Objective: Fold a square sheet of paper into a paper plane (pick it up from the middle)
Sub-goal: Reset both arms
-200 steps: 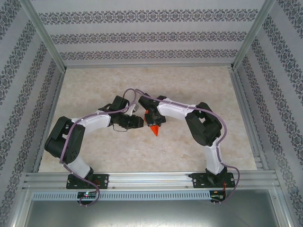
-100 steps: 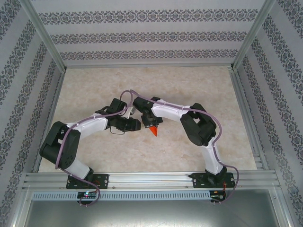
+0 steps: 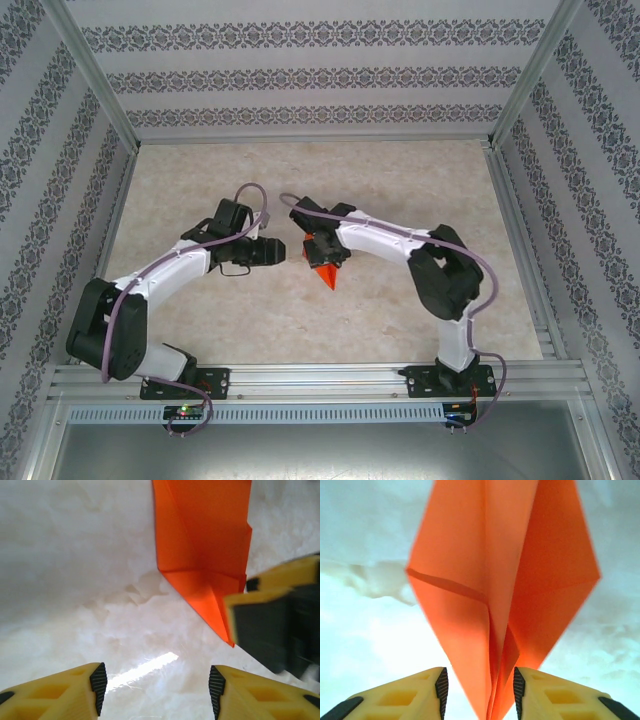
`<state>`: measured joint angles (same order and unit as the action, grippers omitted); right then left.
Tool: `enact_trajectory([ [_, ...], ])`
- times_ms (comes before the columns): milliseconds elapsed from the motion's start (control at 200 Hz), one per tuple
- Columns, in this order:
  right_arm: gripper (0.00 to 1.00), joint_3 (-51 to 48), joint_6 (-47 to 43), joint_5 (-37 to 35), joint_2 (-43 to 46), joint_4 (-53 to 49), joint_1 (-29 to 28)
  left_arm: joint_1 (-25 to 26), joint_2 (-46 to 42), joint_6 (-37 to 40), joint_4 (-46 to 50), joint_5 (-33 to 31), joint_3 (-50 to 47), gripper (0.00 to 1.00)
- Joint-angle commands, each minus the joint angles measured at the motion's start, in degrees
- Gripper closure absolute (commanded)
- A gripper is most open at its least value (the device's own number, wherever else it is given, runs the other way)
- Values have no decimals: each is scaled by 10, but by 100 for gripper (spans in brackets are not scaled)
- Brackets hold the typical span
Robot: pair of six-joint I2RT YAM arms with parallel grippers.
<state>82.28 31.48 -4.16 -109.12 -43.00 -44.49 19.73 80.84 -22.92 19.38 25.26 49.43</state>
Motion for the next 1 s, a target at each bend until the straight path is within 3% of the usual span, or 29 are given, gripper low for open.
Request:
enact_trajectory([
  [0,57,-30,6,62,62,20,19,-12,-26,18,25,-71,25,34],
  [140,53,-76,-23,92,123,59,52,-20,-37,26,5,-126,35,23],
  [340,45,-189,-112,76,234,183,135,-40,-47,72,-32,-312,35,2],
  [450,28,-273,-163,53,304,286,183,-59,-46,114,-81,-395,14,0],
  [774,9,-417,-266,-24,369,467,318,-143,5,171,-245,-391,-68,0],
  [994,2,-507,-296,-6,375,619,389,-169,73,198,-358,-386,-89,0],
])
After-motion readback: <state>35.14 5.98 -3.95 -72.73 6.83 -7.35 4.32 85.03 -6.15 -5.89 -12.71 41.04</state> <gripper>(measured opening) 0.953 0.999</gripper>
